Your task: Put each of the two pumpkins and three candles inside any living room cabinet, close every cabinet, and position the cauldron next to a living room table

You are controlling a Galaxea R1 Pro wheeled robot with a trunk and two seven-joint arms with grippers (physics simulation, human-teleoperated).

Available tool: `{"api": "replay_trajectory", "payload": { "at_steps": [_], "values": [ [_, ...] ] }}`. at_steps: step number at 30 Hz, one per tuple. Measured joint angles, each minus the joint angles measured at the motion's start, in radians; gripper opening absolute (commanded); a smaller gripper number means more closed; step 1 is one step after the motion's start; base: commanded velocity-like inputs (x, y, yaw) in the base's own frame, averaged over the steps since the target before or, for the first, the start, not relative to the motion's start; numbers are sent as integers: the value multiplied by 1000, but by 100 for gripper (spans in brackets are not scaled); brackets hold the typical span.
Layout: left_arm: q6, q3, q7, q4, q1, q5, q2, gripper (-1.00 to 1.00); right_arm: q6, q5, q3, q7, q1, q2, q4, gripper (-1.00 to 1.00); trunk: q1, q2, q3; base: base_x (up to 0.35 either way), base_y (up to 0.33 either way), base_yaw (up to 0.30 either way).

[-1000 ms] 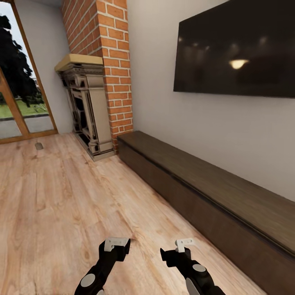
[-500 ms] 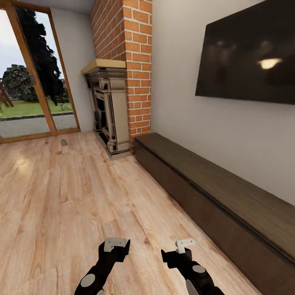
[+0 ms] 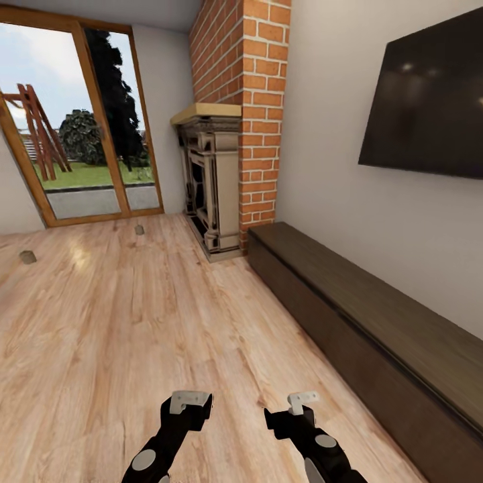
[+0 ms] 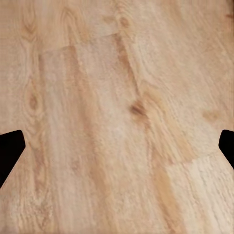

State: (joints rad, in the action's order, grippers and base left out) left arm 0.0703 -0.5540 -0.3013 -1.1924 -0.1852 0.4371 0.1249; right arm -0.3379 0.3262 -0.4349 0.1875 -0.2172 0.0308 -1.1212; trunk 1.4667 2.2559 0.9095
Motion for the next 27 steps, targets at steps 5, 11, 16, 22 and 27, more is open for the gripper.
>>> {"api": "replay_trajectory", "payload": {
  "at_steps": [5,11,16,22,27],
  "values": [
    [0,1,-1,10,-1,1,0,100,9,0,0,0,0,0,6,100,-19,-35,-16,0,0,284],
    [0,1,-1,16,-1,1,0,100,11,-1,1,0,0,0,11,100,-42,-77,-34,0,0,284],
    [1,18,0,23,-1,1,-1,100,11,-1,1,0,0,0,14,100,-61,-112,-50,0,0,284],
    [3,78,13,26,-1,-1,-5,100,11,-1,2,0,0,0,16,100,-84,-154,-69,0,0,284],
    [3,85,13,28,-1,-2,-6,100,11,-1,2,-1,0,-1,16,100,-104,-189,-84,0,0,275]
  ]
}}
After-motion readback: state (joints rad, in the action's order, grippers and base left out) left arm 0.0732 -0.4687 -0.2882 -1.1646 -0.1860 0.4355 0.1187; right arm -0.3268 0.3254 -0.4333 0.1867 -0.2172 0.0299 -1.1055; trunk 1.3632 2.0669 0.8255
